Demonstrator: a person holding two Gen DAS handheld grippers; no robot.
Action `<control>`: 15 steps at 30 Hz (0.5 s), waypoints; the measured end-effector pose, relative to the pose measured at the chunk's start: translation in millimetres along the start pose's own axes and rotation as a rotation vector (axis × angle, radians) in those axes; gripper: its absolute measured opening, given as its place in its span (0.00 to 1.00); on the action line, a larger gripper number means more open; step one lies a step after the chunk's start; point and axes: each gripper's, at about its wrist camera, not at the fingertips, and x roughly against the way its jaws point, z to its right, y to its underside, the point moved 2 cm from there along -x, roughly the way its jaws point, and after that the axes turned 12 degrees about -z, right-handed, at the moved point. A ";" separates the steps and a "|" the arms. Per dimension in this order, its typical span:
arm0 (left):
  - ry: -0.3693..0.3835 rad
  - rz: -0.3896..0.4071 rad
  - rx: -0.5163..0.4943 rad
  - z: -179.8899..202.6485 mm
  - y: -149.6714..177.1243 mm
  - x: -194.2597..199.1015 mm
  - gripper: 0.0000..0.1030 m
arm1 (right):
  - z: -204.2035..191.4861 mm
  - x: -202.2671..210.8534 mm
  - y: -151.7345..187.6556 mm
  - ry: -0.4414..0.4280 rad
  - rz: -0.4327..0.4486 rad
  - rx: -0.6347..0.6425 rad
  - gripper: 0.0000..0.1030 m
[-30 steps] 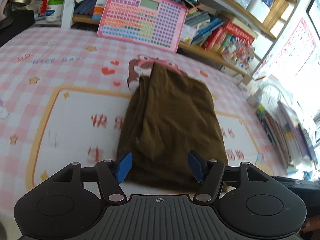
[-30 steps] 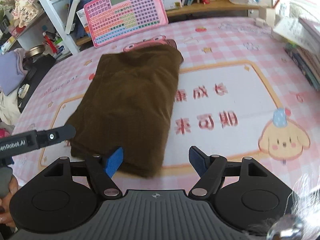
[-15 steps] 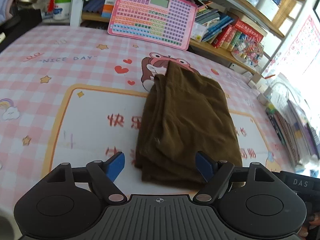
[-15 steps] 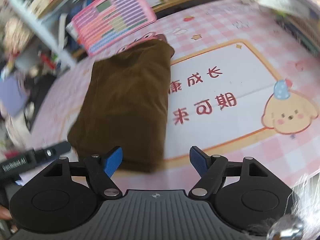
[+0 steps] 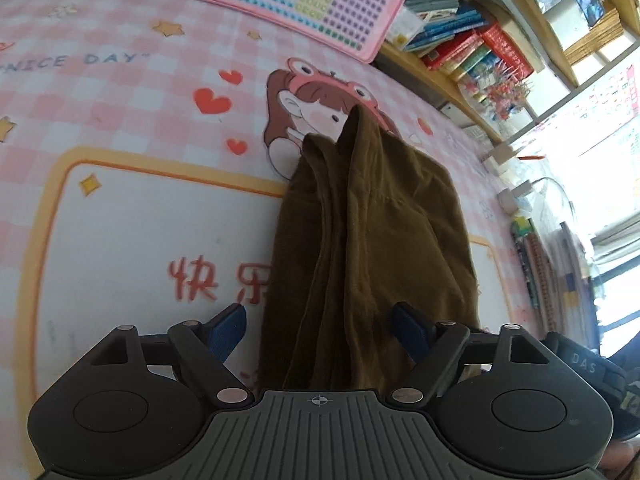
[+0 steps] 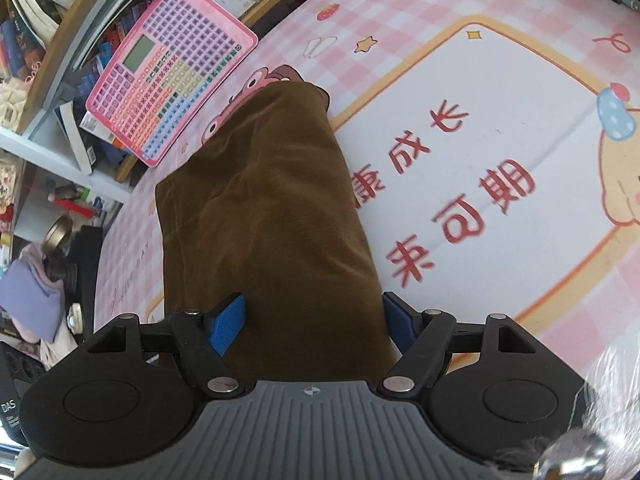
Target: Fold clothes
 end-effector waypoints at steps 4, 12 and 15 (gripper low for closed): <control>0.001 -0.014 -0.015 2.6 -9.8 -4.3 0.41 | -7.6 -6.0 -3.9 0.026 0.024 0.014 0.49; -0.105 0.046 -0.282 38.6 -5.8 9.9 0.27 | -68.3 9.7 21.4 0.215 0.195 0.437 0.21; -0.061 -0.017 -0.180 18.8 -13.3 2.6 0.35 | -51.4 2.4 12.1 0.199 0.134 0.332 0.26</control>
